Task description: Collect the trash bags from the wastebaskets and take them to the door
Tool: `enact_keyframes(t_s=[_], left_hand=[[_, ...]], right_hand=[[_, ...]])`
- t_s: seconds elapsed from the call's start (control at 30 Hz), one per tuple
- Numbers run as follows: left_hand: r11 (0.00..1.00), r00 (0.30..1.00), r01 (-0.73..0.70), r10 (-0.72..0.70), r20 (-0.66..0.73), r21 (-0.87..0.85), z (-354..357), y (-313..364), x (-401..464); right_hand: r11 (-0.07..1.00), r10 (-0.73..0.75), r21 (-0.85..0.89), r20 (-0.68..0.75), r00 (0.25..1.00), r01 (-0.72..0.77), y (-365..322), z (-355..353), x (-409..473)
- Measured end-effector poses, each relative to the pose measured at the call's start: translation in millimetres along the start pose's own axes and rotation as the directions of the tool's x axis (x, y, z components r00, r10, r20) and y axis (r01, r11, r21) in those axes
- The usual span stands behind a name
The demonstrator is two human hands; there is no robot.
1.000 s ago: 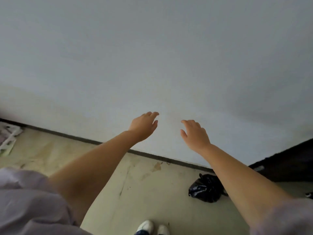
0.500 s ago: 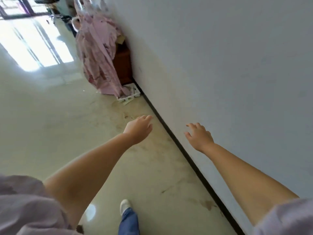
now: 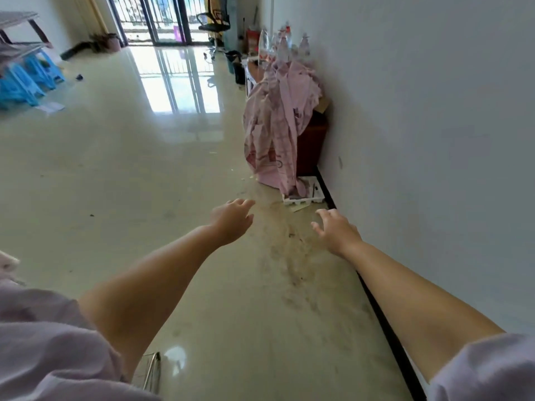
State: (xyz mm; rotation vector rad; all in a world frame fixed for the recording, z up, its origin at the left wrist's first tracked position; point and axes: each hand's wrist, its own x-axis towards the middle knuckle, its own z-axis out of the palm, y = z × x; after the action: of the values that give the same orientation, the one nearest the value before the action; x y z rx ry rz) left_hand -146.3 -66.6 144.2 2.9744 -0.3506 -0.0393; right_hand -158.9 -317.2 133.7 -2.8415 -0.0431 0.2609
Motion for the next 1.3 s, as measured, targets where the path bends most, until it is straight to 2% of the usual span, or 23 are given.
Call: enact_keyframes(t_s=[0.3, 0.7, 0.93, 1.1, 1.3], left_hand=[[0.995, 0.996, 0.089, -0.088, 0.016, -0.04, -8, -103, 80], [0.969, 0.972, 0.231, -0.233, -0.019, -0.084, -35, -237, 314], [0.927, 0.931, 0.364, -0.361, 0.049, -0.094, -26, -342, 411], [0.932, 0.936, 0.352, -0.349, 0.048, -0.09, -26, -433, 497], [0.95, 0.951, 0.303, -0.297, 0.09, -0.069, -48, -548, 617]], right_hand=[[0.993, -0.098, -0.06, 0.117, 0.988, 0.106, -82, 14, 147], [0.977, -0.191, -0.068, 0.163, 0.968, 0.204, -150, -24, 440], [0.955, -0.273, -0.052, 0.23, 0.934, 0.292, -228, -9, 589], [0.94, -0.326, -0.032, 0.216, 0.92, 0.341, -299, 13, 699], [0.949, -0.311, -0.008, 0.157, 0.937, 0.316, -387, 13, 831]])
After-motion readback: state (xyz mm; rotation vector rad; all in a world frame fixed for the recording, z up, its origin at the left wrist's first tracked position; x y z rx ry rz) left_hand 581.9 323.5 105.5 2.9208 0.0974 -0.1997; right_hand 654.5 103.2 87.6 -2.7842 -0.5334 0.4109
